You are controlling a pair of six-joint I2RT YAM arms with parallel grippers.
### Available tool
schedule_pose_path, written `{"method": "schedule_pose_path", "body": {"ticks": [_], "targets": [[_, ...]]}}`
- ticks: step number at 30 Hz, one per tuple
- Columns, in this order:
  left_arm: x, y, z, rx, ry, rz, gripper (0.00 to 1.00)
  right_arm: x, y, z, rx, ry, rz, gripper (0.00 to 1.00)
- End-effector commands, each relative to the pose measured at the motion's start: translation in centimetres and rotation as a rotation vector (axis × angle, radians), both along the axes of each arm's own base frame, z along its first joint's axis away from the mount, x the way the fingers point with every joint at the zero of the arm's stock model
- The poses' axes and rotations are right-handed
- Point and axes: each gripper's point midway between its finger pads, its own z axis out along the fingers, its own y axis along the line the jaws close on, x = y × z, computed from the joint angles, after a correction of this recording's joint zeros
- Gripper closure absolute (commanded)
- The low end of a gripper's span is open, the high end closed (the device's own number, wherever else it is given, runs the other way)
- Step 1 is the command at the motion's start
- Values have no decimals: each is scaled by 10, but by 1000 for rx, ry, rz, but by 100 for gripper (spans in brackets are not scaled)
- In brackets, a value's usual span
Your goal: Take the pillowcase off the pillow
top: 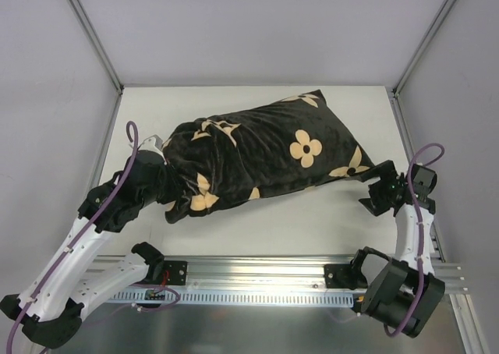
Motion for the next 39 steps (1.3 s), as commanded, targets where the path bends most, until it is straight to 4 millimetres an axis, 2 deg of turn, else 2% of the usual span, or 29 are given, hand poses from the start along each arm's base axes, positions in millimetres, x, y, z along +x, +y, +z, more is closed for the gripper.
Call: {"method": "schedule_pose_path", "body": {"ticks": [1, 2, 6, 7, 8, 11, 13, 14, 15, 17, 19, 20, 22, 23, 24, 25, 26, 27, 28, 29, 30, 31, 32, 33, 34, 35, 36, 37, 39], "targets": [[14, 2, 43, -27, -136, 13, 100, 39, 3, 19, 137, -181, -35, 4], [14, 3, 45, -26, -138, 11, 100, 49, -2, 22, 146, -213, -69, 4], [14, 5, 53, -21, -149, 19, 100, 67, -14, 2, 185, -190, -140, 4], [13, 6, 55, -19, -151, 18, 100, 78, -19, 6, 177, -235, -147, 4], [13, 8, 57, -13, -156, 21, 100, 84, -22, -4, 208, -210, -173, 4], [12, 11, 70, -10, -175, 25, 100, 104, -33, -15, 223, -233, -223, 4], [9, 15, 73, -1, -164, 31, 100, 118, -41, -11, 254, -281, -262, 4], [8, 15, 80, -10, -178, 31, 100, 124, -42, -11, 267, -290, -271, 4], [7, 14, 83, -13, -180, 25, 100, 129, -44, -22, 295, -262, -304, 4], [8, 14, 87, -13, -189, 17, 100, 144, -44, -20, 301, -264, -308, 4], [10, 14, 86, 0, -181, 16, 100, 152, -37, -32, 311, -223, -316, 1], [10, 13, 86, 2, -179, 15, 100, 160, -39, -29, 298, -227, -323, 10], [12, 13, 86, 12, -175, 13, 100, 163, -33, -35, 298, -187, -315, 64], [13, 14, 91, 11, -182, 14, 100, 169, -34, -26, 289, -204, -306, 93], [14, 14, 95, 16, -191, 14, 100, 170, -36, -21, 280, -210, -304, 99], [15, 18, 100, 37, -209, 16, 100, 166, -36, -5, 242, -240, -285, 99], [16, 21, 113, 44, -229, 22, 100, 167, -45, 12, 183, -274, -300, 99], [17, 24, 123, 58, -247, 23, 100, 156, -45, 15, 147, -230, -304, 99], [17, 27, 133, 65, -264, 25, 100, 151, -49, 51, 88, -308, -298, 99], [15, 28, 158, 53, -302, 24, 100, 147, -57, 69, 13, -348, -300, 99], [14, 30, 173, 49, -332, 26, 100, 143, -61, 93, -15, -386, -306, 99], [10, 39, 202, 41, -407, 43, 100, 135, -62, 128, -45, -468, -309, 99], [12, 42, 212, 55, -425, 53, 100, 131, -65, 148, -71, -507, -313, 99], [10, 49, 220, 68, -441, 69, 100, 121, -68, 155, -78, -484, -327, 99], [8, 56, 230, 90, -472, 82, 100, 118, -70, 192, -107, -552, -325, 99], [5, 70, 251, 99, -527, 140, 100, 110, -70, 215, -130, -589, -326, 99], [3, 78, 259, 110, -548, 169, 100, 104, -72, 231, -160, -614, -322, 99], [-3, 87, 273, 113, -588, 191, 100, 97, -70, 256, -180, -650, -322, 99], [-8, 101, 283, 127, -623, 240, 100, 85, -69, 283, -217, -700, -324, 99]]}}
